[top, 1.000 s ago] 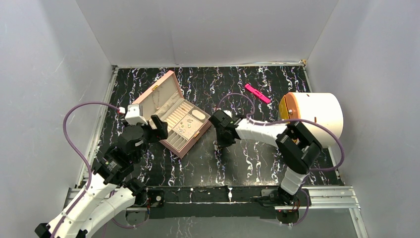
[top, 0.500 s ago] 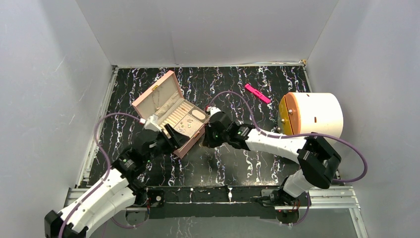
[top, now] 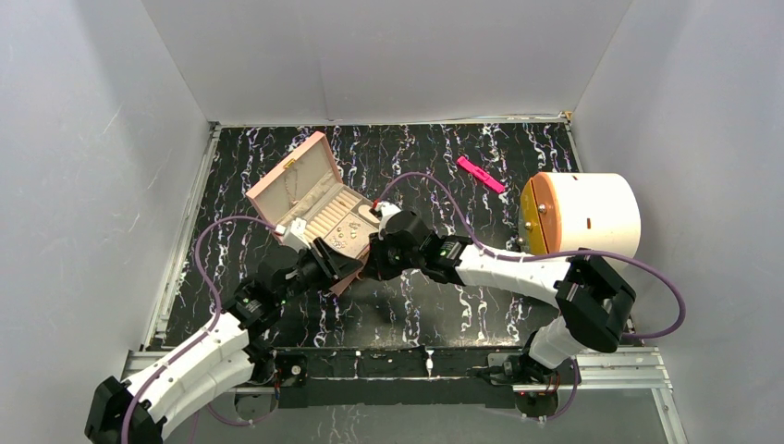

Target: Organize the mixed jewelry

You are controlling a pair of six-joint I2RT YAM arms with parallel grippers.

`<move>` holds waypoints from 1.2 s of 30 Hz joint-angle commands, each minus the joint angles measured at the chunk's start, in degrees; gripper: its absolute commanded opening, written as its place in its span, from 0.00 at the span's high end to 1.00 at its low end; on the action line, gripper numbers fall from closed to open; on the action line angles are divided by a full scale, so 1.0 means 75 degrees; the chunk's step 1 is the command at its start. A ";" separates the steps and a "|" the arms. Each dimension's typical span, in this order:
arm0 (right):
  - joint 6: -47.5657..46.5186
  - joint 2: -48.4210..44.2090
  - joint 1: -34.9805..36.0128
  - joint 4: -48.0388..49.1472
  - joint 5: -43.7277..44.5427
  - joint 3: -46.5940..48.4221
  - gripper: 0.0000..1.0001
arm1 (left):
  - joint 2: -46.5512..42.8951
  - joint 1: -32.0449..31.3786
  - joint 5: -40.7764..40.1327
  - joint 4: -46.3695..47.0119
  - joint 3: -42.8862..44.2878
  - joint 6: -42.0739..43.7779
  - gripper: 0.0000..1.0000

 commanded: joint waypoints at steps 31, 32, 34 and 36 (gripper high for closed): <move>0.1010 -0.0744 0.0028 0.1052 0.0450 -0.0585 0.65 | 0.0334 0.0016 0.0016 -0.0451 0.0451 0.0663 1.00; 0.1022 -0.0884 0.0011 0.1235 0.0410 -0.0750 0.64 | 0.0341 0.0016 0.0006 -0.0476 0.0509 0.0680 1.00; 0.1037 -0.1162 -0.0056 0.1596 0.0248 -0.1058 0.62 | 0.0380 0.0019 0.0029 -0.0471 0.0578 0.0667 1.00; 0.1046 -0.1448 -0.0118 0.1986 0.0054 -0.1360 0.60 | 0.0418 0.0022 0.0107 -0.0382 0.0613 0.0596 1.00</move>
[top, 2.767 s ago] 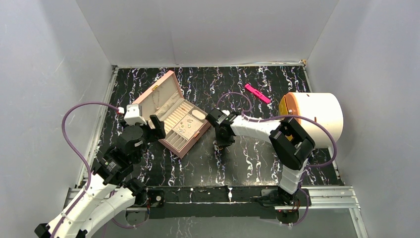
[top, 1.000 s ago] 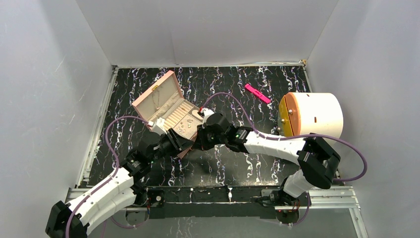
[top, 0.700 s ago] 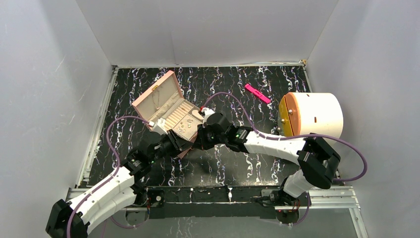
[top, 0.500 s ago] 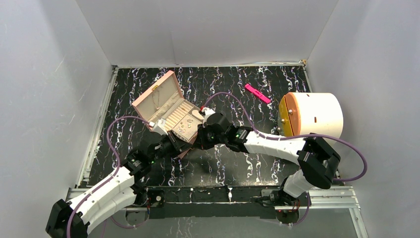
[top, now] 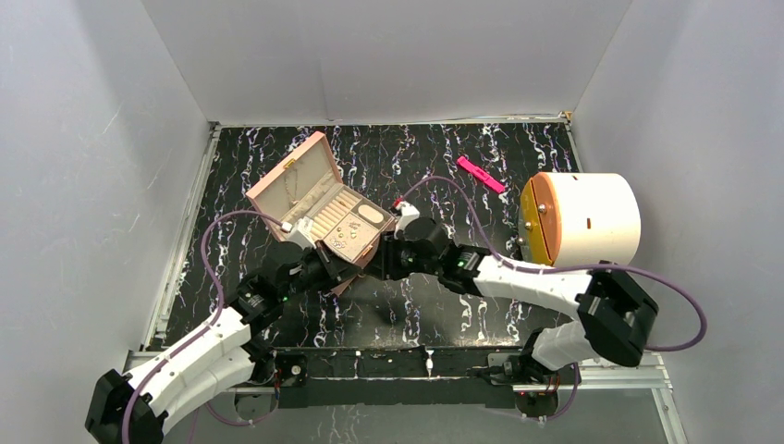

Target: Organize the mixed jewelry

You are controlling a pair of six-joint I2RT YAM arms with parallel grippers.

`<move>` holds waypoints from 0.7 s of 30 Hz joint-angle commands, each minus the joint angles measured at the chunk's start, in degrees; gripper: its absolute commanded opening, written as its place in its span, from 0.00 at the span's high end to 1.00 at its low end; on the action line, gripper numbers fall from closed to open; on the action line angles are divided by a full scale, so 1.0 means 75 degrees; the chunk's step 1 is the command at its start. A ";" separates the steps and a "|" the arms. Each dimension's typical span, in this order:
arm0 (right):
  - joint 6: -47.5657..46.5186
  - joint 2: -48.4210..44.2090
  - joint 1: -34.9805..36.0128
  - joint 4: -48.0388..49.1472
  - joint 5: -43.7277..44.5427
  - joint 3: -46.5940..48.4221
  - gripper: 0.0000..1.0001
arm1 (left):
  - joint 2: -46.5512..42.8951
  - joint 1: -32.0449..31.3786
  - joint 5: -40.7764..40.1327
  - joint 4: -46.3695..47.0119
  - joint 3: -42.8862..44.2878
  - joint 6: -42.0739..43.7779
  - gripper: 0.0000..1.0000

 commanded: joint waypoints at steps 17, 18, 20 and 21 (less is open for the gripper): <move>0.2392 -0.2513 -0.0511 0.4977 -0.0182 -0.2517 0.35 | -0.0197 0.0051 0.0965 0.1677 0.0510 -0.1353 1.00; 0.2516 -0.2484 -0.0514 0.5159 -0.0122 -0.2528 0.36 | -0.0197 0.0051 0.1008 0.1914 0.0440 -0.1478 1.00; 0.2765 -0.2386 -0.0513 0.5183 -0.0071 -0.2441 0.38 | -0.0203 0.0051 0.1217 0.2660 0.0231 -0.1692 1.00; 0.2810 -0.2356 -0.0506 0.5225 -0.0105 -0.2430 0.40 | -0.0211 0.0051 0.1258 0.2903 0.0155 -0.1773 1.00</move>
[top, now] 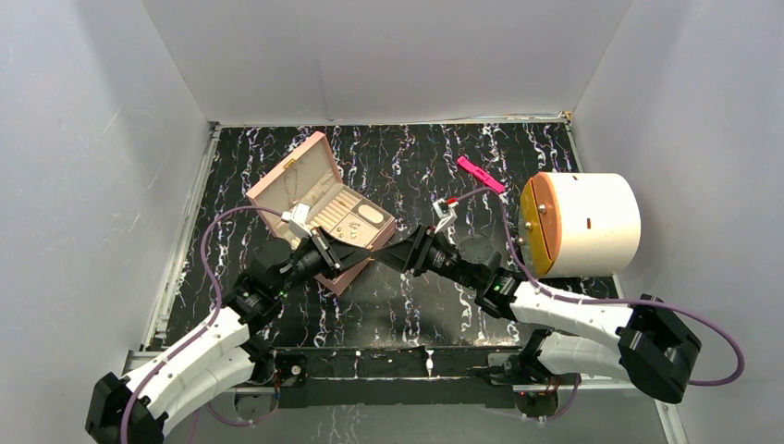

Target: Organize the mixed jewelry

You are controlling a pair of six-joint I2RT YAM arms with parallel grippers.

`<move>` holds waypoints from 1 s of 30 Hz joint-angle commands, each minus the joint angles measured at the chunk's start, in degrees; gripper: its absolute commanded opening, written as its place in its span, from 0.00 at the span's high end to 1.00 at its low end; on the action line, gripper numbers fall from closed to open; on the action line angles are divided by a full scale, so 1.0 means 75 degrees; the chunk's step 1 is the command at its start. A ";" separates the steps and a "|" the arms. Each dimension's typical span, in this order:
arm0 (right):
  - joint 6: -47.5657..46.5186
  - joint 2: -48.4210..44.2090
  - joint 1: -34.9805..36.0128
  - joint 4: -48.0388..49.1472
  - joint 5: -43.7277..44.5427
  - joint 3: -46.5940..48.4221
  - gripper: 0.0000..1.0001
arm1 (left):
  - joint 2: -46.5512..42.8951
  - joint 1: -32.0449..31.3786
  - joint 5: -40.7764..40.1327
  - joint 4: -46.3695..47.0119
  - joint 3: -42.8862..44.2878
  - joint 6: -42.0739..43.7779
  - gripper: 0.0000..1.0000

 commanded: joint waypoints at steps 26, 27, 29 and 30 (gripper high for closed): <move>0.0851 -0.0023 -0.0026 0.1377 0.0152 0.0022 0.93 | -0.0402 0.0028 0.0237 0.2417 -0.0665 -0.0997 0.95; 0.0807 -0.0050 -0.0028 0.1271 0.0182 0.0060 0.93 | -0.0521 0.0028 0.0146 0.2437 -0.0705 -0.1016 0.88; 0.0698 -0.0101 -0.0026 0.1074 0.0271 0.0127 0.94 | -0.0828 0.0028 -0.0122 0.2308 -0.0740 -0.0907 0.71; 0.0620 -0.0115 -0.0026 0.0919 0.0312 0.0193 0.94 | -0.1023 0.0028 -0.0285 0.2037 -0.0685 -0.0755 0.63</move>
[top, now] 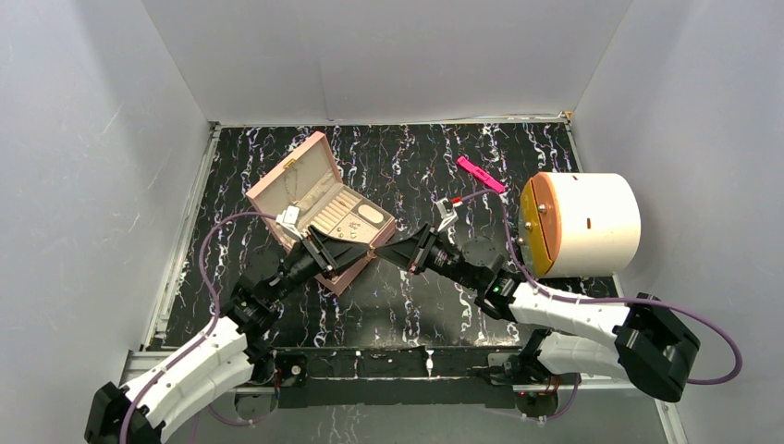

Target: Organize the mixed jewelry

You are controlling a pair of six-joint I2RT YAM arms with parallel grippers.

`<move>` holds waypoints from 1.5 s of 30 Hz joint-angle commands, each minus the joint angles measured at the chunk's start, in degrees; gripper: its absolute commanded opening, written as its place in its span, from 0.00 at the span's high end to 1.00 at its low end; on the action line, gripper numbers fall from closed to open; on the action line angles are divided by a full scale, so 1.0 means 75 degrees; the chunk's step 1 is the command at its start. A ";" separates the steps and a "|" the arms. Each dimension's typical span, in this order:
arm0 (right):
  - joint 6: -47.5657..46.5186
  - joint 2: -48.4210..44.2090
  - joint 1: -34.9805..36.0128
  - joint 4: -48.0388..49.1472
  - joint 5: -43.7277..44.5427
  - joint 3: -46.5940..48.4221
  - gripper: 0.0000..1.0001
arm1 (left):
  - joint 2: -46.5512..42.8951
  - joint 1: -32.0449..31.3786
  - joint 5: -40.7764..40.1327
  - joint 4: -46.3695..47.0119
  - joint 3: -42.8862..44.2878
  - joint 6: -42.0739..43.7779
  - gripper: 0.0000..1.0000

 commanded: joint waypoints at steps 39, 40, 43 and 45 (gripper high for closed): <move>-0.9073 0.8225 -0.0029 -0.9212 0.2106 1.1704 0.94 | -0.2142 0.0028 -0.8209 -0.7542 0.3259 0.6482 0.29; -0.9094 0.8296 -0.0040 -0.9165 0.2130 1.1736 0.94 | -0.2124 0.0028 -0.8210 -0.7548 0.3255 0.6484 0.29; -0.9145 0.8445 -0.0072 -0.8993 0.2222 1.1740 0.95 | -0.2076 0.0028 -0.8217 -0.7553 0.3261 0.6489 0.29; -0.9186 0.8483 -0.0080 -0.8855 0.2263 1.1708 0.95 | -0.2052 0.0029 -0.8215 -0.7544 0.3261 0.6491 0.29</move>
